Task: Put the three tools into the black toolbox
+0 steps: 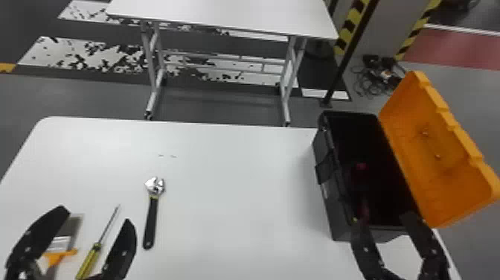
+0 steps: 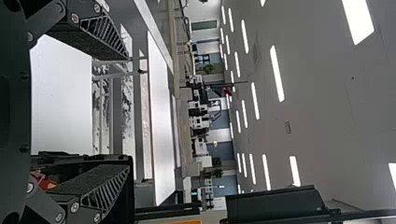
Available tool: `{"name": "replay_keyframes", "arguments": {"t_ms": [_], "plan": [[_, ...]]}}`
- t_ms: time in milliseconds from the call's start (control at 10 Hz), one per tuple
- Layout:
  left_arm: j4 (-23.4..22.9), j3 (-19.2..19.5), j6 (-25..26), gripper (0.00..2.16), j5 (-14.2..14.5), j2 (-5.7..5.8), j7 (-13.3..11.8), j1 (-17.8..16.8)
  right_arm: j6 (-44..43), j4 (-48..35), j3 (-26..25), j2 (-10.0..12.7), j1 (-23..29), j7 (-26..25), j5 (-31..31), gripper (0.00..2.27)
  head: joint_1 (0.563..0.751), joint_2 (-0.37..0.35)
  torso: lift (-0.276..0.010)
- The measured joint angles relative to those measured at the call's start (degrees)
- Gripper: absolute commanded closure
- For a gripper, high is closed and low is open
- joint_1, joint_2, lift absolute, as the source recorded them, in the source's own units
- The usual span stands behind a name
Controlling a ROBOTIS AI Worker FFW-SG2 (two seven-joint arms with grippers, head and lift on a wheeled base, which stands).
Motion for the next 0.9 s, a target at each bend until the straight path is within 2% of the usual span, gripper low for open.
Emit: {"name": "replay_keyframes", "arguments": {"t_ms": [900], "plan": [[-0.1,0.2,-1.9,0.08,0.8,0.0,-0.1,0.6,-0.7,-0.1,0.0,0.0,0.3,0.3,0.0,0.18,0.695,-0.137,-0.051]]}}
